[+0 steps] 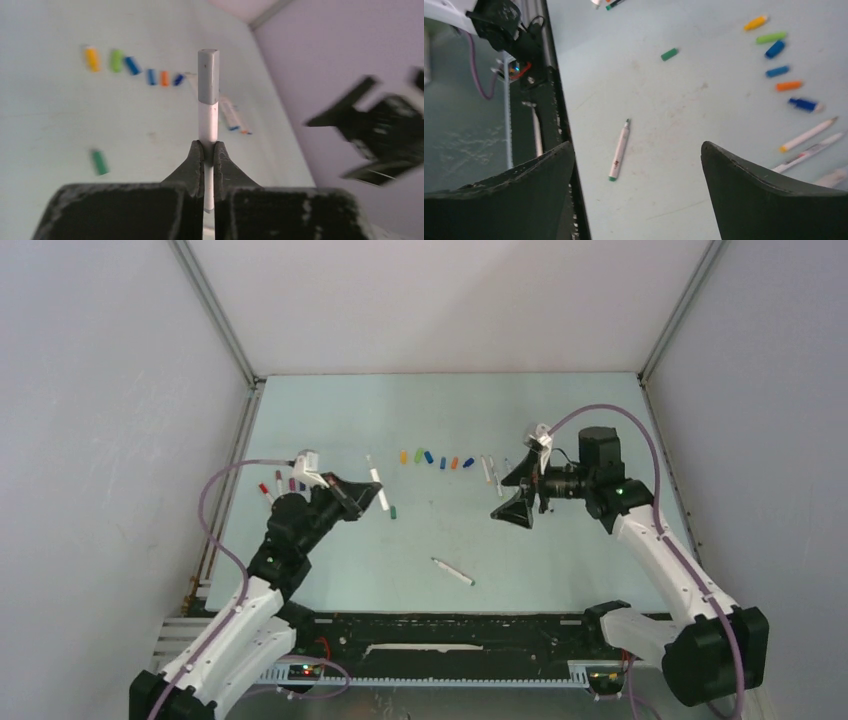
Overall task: Open the pen caps
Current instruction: Pick up the pen from the center of the board, then open the pen cap from the pen.
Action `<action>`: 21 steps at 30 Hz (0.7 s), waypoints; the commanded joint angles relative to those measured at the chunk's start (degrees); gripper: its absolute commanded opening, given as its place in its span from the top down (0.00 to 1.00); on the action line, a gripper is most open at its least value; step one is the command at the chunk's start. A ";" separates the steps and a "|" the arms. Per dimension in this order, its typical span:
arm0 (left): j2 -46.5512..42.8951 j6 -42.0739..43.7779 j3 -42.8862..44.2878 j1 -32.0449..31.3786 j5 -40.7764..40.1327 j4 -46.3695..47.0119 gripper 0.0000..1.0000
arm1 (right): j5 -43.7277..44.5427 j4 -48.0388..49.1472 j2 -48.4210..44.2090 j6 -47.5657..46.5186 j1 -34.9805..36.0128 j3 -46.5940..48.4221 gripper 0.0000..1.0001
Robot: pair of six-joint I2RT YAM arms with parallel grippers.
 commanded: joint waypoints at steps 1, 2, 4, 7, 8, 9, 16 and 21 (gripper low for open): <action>0.56 -5.11 -1.86 -9.49 -2.35 17.73 1.00 | -15.28 23.31 -1.59 19.84 -5.39 -12.57 0.01; 1.68 -5.76 -1.78 -11.48 -3.49 20.06 1.00 | -15.39 27.95 -3.05 22.50 -5.35 -15.32 0.00; 4.84 -6.49 -0.82 -15.19 -6.13 23.62 1.00 | -16.04 33.79 -4.44 26.34 -4.55 -17.49 0.00; 9.61 -5.74 2.62 -21.40 -9.28 26.94 1.00 | -15.29 36.02 -3.09 29.69 -3.25 -17.66 0.00; 11.37 -5.31 3.53 -22.49 -9.87 27.58 1.00 | -14.93 36.49 -2.80 30.55 -2.81 -17.66 0.01; 12.97 -5.02 4.71 -24.01 -10.93 27.90 1.00 | -14.50 37.33 -2.58 31.73 -2.24 -17.70 0.01; 22.67 -3.60 11.35 -31.66 -16.25 32.30 1.00 | -7.76 42.66 -2.54 42.60 -0.03 -19.10 0.02; 27.12 -3.57 13.80 -34.45 -18.28 34.49 1.00 | -7.32 45.79 -2.28 46.13 0.48 -19.78 0.04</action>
